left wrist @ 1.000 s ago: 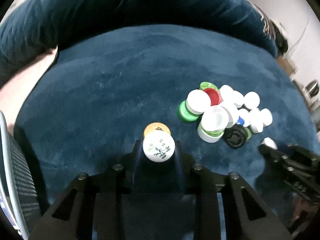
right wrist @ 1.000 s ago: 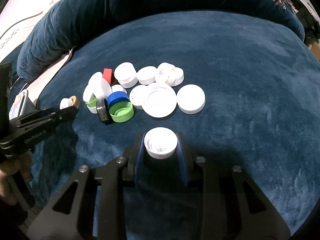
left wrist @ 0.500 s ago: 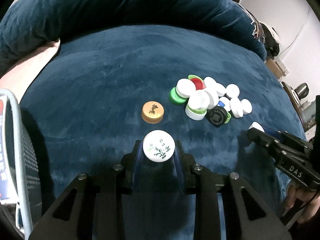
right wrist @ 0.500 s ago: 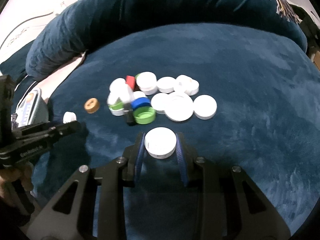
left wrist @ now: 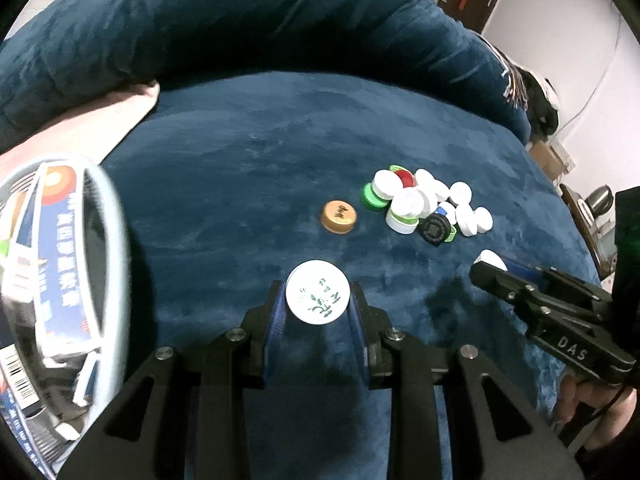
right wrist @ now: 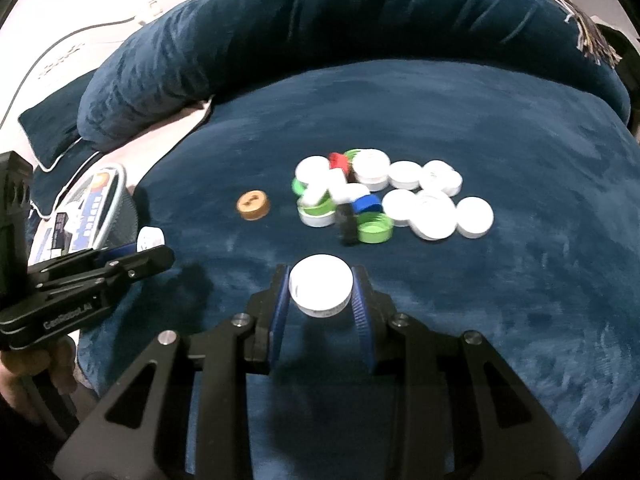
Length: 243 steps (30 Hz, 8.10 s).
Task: Organize objects
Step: 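Carry both white caps over the basket and open both grippers, then move both open grippers back from the basket to the cap pile, then grasp a white cap with the right gripper while the left gripper grasps the brown cap, then carry the white and brown caps over the basket and open both grippers, then move both open grippers back from the basket to the cap pile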
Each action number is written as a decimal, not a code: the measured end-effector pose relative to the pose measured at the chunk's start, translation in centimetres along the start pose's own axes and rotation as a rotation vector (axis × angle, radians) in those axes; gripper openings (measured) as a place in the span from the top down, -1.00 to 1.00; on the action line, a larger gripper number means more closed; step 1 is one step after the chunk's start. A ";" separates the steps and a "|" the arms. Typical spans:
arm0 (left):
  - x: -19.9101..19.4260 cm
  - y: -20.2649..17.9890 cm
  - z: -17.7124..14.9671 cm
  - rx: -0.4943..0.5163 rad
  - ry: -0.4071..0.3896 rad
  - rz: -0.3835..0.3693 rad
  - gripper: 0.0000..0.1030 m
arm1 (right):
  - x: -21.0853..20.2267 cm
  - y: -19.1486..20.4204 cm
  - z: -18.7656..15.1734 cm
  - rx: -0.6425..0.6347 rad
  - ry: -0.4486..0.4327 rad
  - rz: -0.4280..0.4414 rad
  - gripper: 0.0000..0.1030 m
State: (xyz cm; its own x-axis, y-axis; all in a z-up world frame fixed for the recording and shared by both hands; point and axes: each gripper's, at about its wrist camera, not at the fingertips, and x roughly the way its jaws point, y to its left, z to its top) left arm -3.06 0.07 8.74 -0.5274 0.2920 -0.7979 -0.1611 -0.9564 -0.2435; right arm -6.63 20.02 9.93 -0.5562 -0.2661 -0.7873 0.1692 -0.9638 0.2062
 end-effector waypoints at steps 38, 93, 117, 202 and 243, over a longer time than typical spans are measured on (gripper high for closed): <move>-12.7 23.6 1.4 -0.481 -0.226 0.178 -0.88 | 3.2 28.0 9.6 -0.198 -0.023 0.418 -0.33; 3.1 0.4 3.6 -0.024 0.105 0.145 -0.99 | 3.3 -11.4 4.1 0.085 0.034 -0.287 -1.00; 3.8 -0.3 3.8 -0.021 0.123 0.136 -0.99 | 3.2 -11.4 2.7 0.116 0.027 -0.193 0.37; -12.0 14.7 1.2 -0.326 -0.229 0.138 0.41 | 1.0 13.3 2.2 -0.195 -0.010 0.151 0.36; -12.4 18.0 -0.9 -0.362 -0.230 0.352 -0.99 | 1.9 15.5 5.2 -0.171 -0.036 0.127 -0.99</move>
State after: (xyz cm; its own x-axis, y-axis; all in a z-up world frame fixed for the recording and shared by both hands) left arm 1.34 -20.77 13.75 -0.6724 -0.0915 -0.7345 0.3332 -0.9235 -0.1899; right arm -9.28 4.53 14.66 -0.5500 -0.3886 -0.7392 0.3735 -0.9062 0.1985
